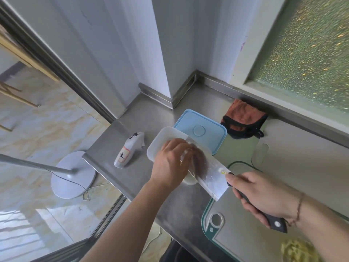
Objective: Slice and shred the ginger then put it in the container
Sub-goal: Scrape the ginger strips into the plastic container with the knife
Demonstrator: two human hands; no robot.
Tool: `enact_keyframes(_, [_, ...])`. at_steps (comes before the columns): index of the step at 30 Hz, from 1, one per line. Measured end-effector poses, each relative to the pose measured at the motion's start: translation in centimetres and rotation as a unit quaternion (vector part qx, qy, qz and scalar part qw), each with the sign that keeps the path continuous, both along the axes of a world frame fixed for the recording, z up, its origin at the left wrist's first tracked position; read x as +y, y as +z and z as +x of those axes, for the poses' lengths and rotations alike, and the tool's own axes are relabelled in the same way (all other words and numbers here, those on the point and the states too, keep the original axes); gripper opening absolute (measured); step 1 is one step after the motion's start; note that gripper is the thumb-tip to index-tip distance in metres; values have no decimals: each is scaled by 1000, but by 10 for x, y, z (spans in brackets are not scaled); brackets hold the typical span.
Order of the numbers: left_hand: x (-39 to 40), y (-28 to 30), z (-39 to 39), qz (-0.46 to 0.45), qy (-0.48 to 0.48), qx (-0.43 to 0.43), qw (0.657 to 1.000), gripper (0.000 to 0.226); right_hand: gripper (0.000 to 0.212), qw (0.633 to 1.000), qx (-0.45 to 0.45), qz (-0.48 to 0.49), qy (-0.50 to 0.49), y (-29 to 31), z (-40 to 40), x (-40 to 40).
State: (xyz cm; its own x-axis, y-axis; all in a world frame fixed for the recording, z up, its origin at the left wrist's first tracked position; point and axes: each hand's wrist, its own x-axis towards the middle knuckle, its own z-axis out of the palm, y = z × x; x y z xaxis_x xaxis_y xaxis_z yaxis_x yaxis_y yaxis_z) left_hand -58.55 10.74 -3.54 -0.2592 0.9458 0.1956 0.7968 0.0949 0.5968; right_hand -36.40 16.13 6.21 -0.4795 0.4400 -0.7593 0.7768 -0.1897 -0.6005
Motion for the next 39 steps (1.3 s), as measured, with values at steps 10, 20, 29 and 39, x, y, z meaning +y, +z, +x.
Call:
enact_keyframes(10, [-12,-14,-14,21,-10,92,996,25,49,999,10,13,-43,1,6,-5])
enact_keyframes(20, [-21,-5,0,-30,23,108,993,58,51,996,43,42,-62,-2,-1,-11])
enact_keyframes(29, [-24,-19,-17,-2,39,144,989,23,53,979,-3,201,-34,-3,6,-31])
enact_keyframes(39, [-34,-3,86,160,-133,-21,978,31,40,925,105,219,-292,-52,98,-92])
